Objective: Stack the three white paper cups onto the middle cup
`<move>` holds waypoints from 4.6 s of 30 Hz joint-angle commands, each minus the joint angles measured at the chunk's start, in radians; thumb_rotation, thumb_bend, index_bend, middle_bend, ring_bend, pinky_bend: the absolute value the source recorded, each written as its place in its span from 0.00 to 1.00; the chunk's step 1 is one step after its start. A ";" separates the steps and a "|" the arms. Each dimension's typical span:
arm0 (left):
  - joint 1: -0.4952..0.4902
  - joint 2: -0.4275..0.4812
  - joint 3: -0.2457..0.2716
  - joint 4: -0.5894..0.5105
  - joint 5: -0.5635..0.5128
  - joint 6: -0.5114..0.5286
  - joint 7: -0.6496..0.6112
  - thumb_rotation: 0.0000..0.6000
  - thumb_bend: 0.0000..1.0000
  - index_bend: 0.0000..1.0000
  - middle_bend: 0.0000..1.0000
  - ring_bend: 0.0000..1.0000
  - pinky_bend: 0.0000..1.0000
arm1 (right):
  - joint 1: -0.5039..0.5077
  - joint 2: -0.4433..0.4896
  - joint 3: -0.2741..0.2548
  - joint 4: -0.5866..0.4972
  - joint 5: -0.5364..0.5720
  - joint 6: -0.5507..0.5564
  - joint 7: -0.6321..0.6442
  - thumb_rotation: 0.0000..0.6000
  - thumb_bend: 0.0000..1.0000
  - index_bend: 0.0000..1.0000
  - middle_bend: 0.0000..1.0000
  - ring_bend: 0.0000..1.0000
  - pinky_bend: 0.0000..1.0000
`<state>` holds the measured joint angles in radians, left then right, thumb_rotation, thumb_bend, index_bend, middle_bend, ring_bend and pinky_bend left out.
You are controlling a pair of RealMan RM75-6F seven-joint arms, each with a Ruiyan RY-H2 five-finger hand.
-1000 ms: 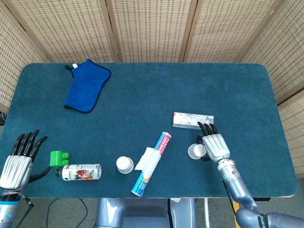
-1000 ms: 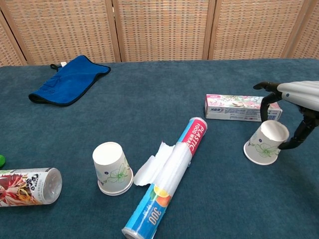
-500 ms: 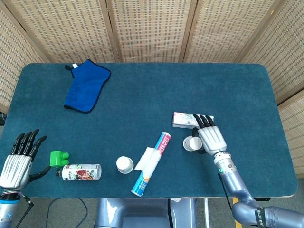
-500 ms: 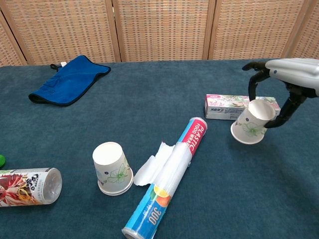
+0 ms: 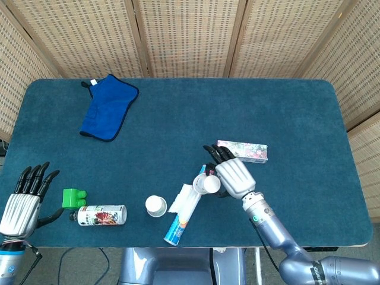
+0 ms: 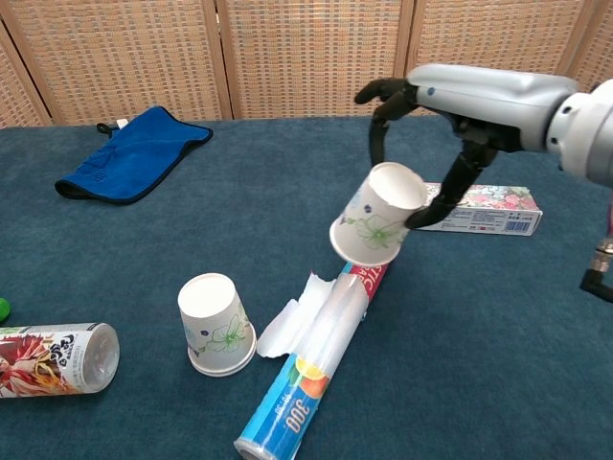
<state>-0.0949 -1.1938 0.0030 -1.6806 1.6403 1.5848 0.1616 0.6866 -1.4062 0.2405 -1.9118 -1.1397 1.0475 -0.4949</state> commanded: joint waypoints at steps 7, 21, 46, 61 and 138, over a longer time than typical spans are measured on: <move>-0.001 0.001 0.006 0.004 0.014 -0.009 -0.012 1.00 0.19 0.12 0.00 0.00 0.00 | 0.075 -0.099 0.021 -0.016 0.067 0.006 -0.075 1.00 0.15 0.61 0.14 0.01 0.15; -0.011 0.003 -0.004 0.019 -0.010 -0.039 -0.045 1.00 0.19 0.12 0.00 0.00 0.00 | 0.192 -0.199 0.102 -0.020 0.189 0.050 -0.189 1.00 0.15 0.63 0.16 0.04 0.17; -0.015 0.022 -0.005 0.029 -0.004 -0.043 -0.112 1.00 0.19 0.12 0.00 0.00 0.00 | 0.316 -0.297 0.048 -0.074 0.326 0.151 -0.340 1.00 0.15 0.63 0.16 0.04 0.17; -0.014 0.021 -0.005 0.030 -0.003 -0.044 -0.111 1.00 0.19 0.12 0.00 0.00 0.00 | 0.327 -0.300 0.024 -0.044 0.338 0.149 -0.315 1.00 0.15 0.64 0.16 0.04 0.17; -0.014 -0.017 -0.018 0.052 -0.041 -0.060 -0.053 1.00 0.18 0.02 0.00 0.00 0.00 | -0.105 0.119 -0.279 0.099 -0.086 0.354 0.189 1.00 0.06 0.14 0.00 0.00 0.00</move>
<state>-0.1086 -1.2089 -0.0161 -1.6294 1.5983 1.5249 0.1073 0.6522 -1.3192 0.0077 -1.8767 -1.1475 1.3488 -0.3730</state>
